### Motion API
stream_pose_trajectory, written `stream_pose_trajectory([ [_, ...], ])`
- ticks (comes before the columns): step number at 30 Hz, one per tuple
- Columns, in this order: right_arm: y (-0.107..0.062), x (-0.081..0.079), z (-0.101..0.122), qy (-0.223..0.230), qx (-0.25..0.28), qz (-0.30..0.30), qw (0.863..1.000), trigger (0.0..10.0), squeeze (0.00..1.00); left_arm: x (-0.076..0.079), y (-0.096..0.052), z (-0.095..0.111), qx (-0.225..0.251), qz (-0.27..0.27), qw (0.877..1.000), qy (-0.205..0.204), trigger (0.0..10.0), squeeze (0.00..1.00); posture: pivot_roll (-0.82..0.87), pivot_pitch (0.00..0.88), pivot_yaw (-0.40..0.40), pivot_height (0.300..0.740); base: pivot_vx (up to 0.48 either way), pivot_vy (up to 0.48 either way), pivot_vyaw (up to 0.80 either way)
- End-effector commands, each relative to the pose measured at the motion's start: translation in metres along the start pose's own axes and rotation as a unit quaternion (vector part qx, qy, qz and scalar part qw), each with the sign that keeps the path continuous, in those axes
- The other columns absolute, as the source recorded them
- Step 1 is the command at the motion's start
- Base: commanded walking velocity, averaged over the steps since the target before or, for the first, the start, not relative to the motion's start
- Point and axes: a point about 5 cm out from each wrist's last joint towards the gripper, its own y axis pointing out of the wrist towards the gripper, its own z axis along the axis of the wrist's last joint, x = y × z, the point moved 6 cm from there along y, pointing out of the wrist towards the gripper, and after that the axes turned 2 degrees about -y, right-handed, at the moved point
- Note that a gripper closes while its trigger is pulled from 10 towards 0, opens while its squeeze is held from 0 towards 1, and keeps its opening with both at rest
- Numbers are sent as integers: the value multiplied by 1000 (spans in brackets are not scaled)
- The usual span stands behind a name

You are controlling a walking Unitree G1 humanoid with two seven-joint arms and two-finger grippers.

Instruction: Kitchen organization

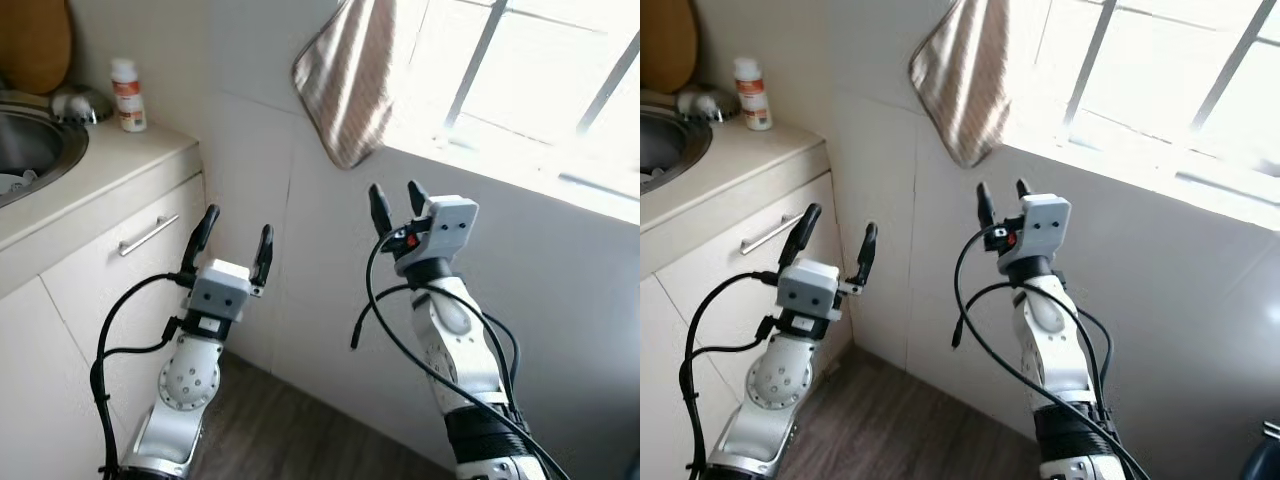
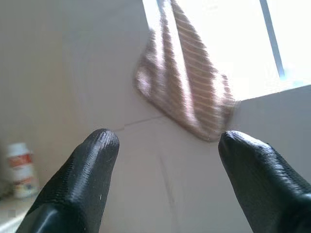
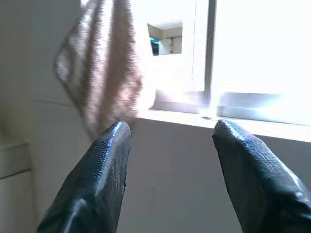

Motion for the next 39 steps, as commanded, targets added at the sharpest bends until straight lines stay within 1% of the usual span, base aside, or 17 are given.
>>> stream_pose_trajectory([
  [1,-8,17,-12,-11,-24,-26,999,10000,0,11,-2,-15,-40,-16,999,-7,10000,0,61,0,-75,740,0,0,-800],
  [2,-8,17,-12,-12,-25,-27,999,10000,0,11,-3,-15,-40,-14,999,-12,10000,0,61,0,-75,740,0,480,-800],
  [4,-9,18,-15,-15,-29,-30,999,10000,0,11,-3,-17,-43,-10,998,-39,10000,0,60,0,-76,740,0,480,-800],
  [6,-9,19,-15,-16,-30,-30,999,10000,0,10,-3,-18,-46,-10,998,-43,10000,0,58,0,-75,740,0,480,-800],
  [9,-9,20,-15,-18,-31,-31,999,10000,0,7,-5,-24,-62,-3,996,-65,10000,0,58,0,-75,740,0,480,-800],
  [12,-9,22,-15,-21,-33,-31,999,10000,0,9,-4,-23,-63,-8,996,-60,10000,0,54,0,-74,740,0,480,-800],
  [16,-9,22,-15,-23,-34,-31,999,10000,0,11,-4,-24,-65,-12,996,-63,10000,0,51,0,-73,740,0,480,-800],
  [20,-9,24,-16,-27,-35,-34,998,10000,0,8,-3,-19,-49,-6,997,-58,10000,0,51,0,-72,740,0,480,-800],
  [21,-9,26,-17,-33,-38,-40,998,10000,0,6,-2,-16,-43,-2,997,-63,10000,0,51,0,-72,740,0,0,-800],
  [23,-10,30,-21,-45,-49,-48,997,10000,0,7,-3,-19,-51,-3,997,-59,10000,0,52,0,-72,740,0,0,-800],
  [27,-11,35,-26,-49,-63,-59,995,10000,0,12,-3,-17,-45,-14,997,-58,10000,0,52,0,-72,740,0,0,-800],
  [32,-9,32,-26,-48,-63,-48,996,10000,0,12,-4,-18,-46,-15,997,-57,10000,0,50,0,-72,740,0,0,-800],
  [34,-9,27,-27,-67,-66,-30,995,10000,0,13,-4,-18,-47,-17,997,-55,10000,0,49,0,-72,740,0,0,-800],
  [35,-9,27,-27,-67,-66,-30,995,10000,0,13,-4,-18,-47,-17,997,-55,10000,0,49,0,-72,740,0,0,-800],
  [37,-11,21,-33,-106,-76,-2,991,10000,0,15,-5,-19,-49,-22,997,-53,10000,0,49,0,-72,740,0,0,-622],
  [38,-11,21,-33,-106,-76,-2,991,10000,0,15,-5,-19,-49,-22,997,-53,10000,0,49,0,-72,740,0,0,-456],
  [39,-14,15,-40,-137,-88,25,986,10000,0,15,-5,-20,-53,-23,997,-52,10000,0,47,0,-73,740,0,0,0],
])
